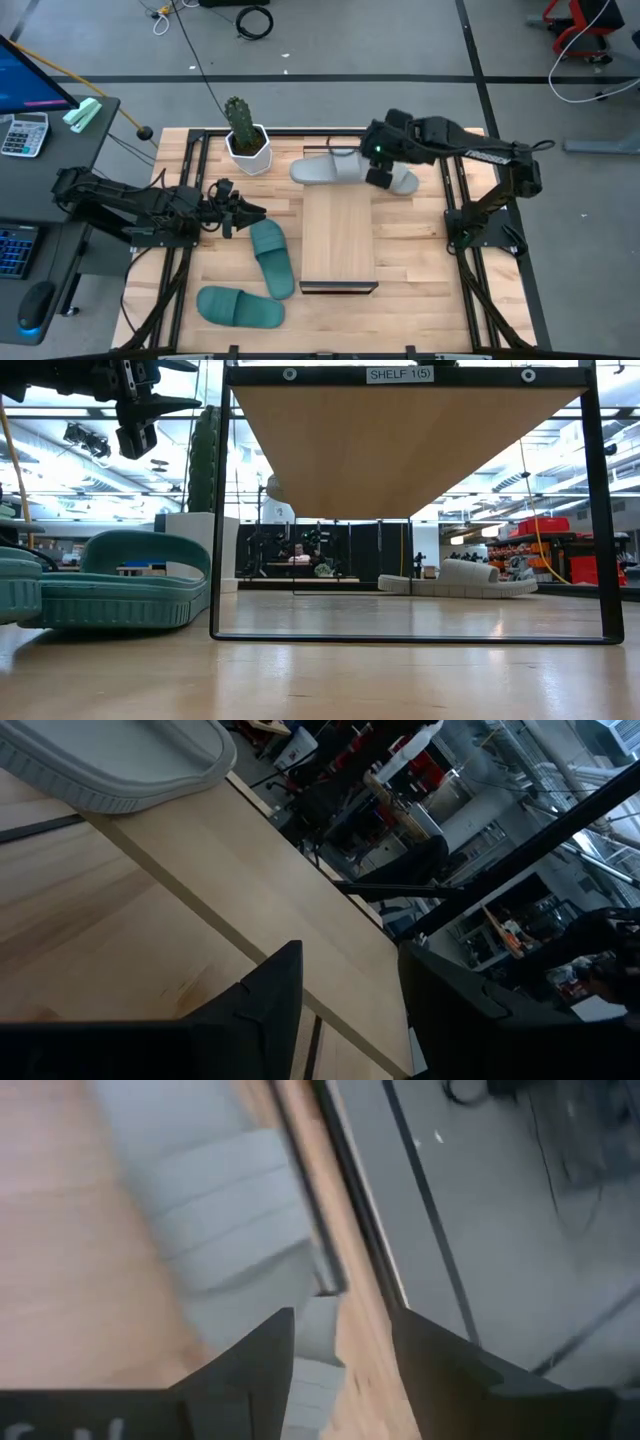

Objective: Pick and place slides into the shelf
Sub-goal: Put the gray slide on the shelf

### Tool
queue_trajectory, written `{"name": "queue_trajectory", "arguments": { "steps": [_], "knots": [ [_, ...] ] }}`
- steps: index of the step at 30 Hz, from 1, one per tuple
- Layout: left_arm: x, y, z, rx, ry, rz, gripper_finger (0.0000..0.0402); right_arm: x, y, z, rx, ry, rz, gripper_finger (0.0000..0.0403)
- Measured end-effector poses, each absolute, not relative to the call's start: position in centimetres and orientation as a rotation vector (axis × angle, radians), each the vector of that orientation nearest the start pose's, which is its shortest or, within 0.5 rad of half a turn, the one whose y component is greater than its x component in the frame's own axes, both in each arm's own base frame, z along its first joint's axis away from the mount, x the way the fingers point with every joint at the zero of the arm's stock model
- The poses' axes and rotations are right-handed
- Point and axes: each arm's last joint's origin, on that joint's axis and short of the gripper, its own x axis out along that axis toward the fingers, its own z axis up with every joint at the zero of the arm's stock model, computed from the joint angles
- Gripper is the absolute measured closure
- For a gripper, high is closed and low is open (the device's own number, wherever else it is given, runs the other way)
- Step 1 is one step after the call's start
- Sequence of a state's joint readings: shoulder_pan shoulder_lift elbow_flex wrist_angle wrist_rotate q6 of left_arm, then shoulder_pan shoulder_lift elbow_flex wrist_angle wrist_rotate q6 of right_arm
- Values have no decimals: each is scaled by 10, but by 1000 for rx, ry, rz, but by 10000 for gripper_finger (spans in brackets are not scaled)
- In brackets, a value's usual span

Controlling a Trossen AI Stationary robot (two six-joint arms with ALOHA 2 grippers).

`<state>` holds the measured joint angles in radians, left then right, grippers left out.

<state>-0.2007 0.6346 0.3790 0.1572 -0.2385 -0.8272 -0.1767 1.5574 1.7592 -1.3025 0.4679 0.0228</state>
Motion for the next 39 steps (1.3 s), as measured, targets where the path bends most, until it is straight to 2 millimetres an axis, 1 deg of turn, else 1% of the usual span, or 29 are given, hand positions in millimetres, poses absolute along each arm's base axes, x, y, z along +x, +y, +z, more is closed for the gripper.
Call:
{"name": "queue_trajectory", "arguments": {
  "steps": [5, 12, 16, 19, 24, 33, 35, 39],
  "knots": [
    [153, -24, 247, -805, 75, 75, 230, 272, -90, 392, -30, 1087, -722, 225],
    [153, -24, 247, -795, 75, 75, 230, 260, -122, 392, 103, 1048, -896, 225],
    [153, -24, 247, -776, 76, 74, 230, 255, -133, 393, 142, 1026, -982, 226],
    [153, -24, 247, -775, 76, 74, 230, 253, -137, 389, 144, 1039, -1003, 231],
    [153, -24, 247, -774, 77, 74, 230, 252, -141, 370, 150, 1107, -1012, 242],
    [153, -24, 247, -769, 77, 74, 230, 252, -141, 319, 149, 1248, -993, 241],
    [153, -24, 247, -769, 77, 74, 230, 248, -140, 311, 162, 1256, -1004, 241],
    [153, -24, 247, -770, 78, 74, 230, 236, -139, 304, 206, 1215, -1026, 241]
  ]
}}
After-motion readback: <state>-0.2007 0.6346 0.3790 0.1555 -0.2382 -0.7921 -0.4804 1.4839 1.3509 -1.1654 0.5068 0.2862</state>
